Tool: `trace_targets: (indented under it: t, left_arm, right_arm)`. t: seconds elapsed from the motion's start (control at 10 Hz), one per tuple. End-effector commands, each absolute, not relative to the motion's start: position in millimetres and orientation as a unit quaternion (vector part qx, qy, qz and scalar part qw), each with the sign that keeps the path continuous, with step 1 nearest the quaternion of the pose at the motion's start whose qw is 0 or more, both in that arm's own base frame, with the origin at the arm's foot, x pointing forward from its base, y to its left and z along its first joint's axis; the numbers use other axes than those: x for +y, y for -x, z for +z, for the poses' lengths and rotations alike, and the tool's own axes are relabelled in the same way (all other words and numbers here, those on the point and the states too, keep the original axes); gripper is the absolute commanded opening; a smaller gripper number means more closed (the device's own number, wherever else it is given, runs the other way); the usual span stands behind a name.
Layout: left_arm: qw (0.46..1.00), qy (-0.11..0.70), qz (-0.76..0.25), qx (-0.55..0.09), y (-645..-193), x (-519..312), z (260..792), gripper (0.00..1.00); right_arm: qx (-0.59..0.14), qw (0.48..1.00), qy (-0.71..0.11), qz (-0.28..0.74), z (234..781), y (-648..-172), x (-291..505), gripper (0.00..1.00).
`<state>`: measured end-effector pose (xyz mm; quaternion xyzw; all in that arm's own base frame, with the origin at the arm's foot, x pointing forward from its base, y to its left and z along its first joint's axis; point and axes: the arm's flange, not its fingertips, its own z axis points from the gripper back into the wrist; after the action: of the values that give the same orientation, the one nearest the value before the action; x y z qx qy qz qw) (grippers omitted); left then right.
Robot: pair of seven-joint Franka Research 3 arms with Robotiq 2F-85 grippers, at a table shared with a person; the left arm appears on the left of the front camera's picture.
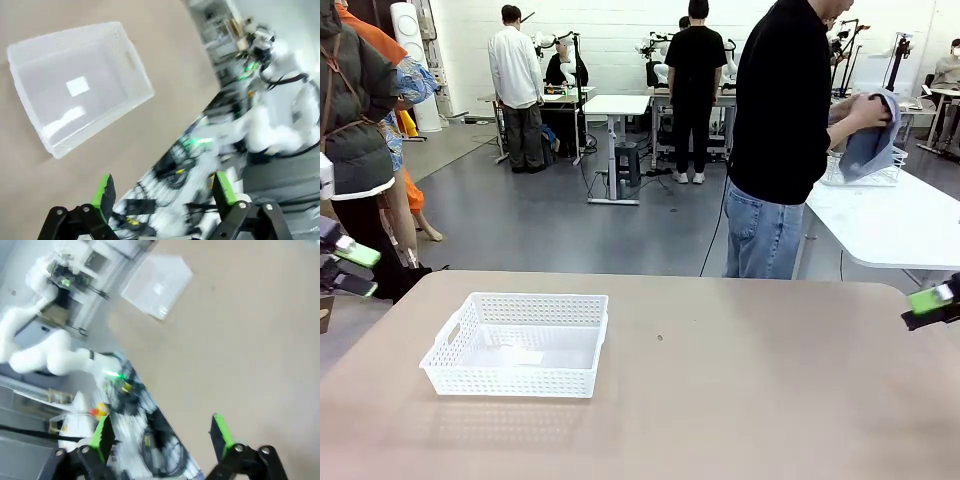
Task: Clean and organize the cups into the basket.
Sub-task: Pick up the Organizing basket and move it to the center of the table, then pick up the Reusable plastic cup from the right side of the table and place it inside the Organizing basket.
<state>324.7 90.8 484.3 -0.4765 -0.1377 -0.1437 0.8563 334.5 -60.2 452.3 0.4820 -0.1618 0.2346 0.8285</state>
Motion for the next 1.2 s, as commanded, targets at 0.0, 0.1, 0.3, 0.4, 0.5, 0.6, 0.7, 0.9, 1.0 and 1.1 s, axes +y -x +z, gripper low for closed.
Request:
trace_targets:
  t: [0.0,0.1,0.3,0.4,0.5,0.6,0.7,0.9,1.0,1.1]
  left_arm:
    - [0.795,0.584,0.066,-0.147,-335.0,125.3,478.6,1.0]
    - [0.794,0.579,0.089,-0.162,-329.9,146.4,477.0,1.0]
    - [0.799,0.552,0.137,-0.196,-314.2,190.5,477.6,1.0]
    - [0.8,0.541,0.156,-0.209,-305.4,207.4,478.9,1.0]
    - [0.799,0.534,0.172,-0.218,-297.4,222.2,479.4,1.0]
    - [0.799,0.527,0.186,-0.224,-288.6,235.9,480.0,1.0]
    - [0.798,0.522,0.195,-0.23,-282.8,243.0,482.5,1.0]
    - [0.797,0.507,0.216,-0.248,-271.0,252.9,489.3,1.0]
    - [0.796,0.501,0.224,-0.256,-266.4,251.7,495.3,1.0]
    - [0.795,0.497,0.231,-0.262,-262.2,252.1,499.2,1.0]
  right_arm:
    - [-0.169,0.781,-0.592,0.108,436.2,-359.4,-97.2,1.0]
    - [-0.185,0.78,-0.594,0.073,426.1,-355.8,-122.5,1.0]
    - [-0.217,0.788,-0.576,0.022,417.5,-335.8,-166.3,1.0]
    - [-0.222,0.794,-0.565,0.011,418.6,-324.0,-182.2,1.0]
    - [-0.242,0.79,-0.564,-0.002,423.1,-309.9,-201.6,1.0]
    - [-0.264,0.78,-0.567,-0.011,430.9,-290.9,-222.9,1.0]
    - [-0.287,0.772,-0.567,-0.022,436.5,-273.8,-240.5,1.0]
    - [-0.329,0.757,-0.562,-0.052,438.7,-244.8,-271.6,1.0]
    - [-0.337,0.75,-0.565,-0.067,434.4,-236.4,-282.2,1.0]
    - [-0.339,0.747,-0.567,-0.071,430.5,-234.8,-285.3,1.0]
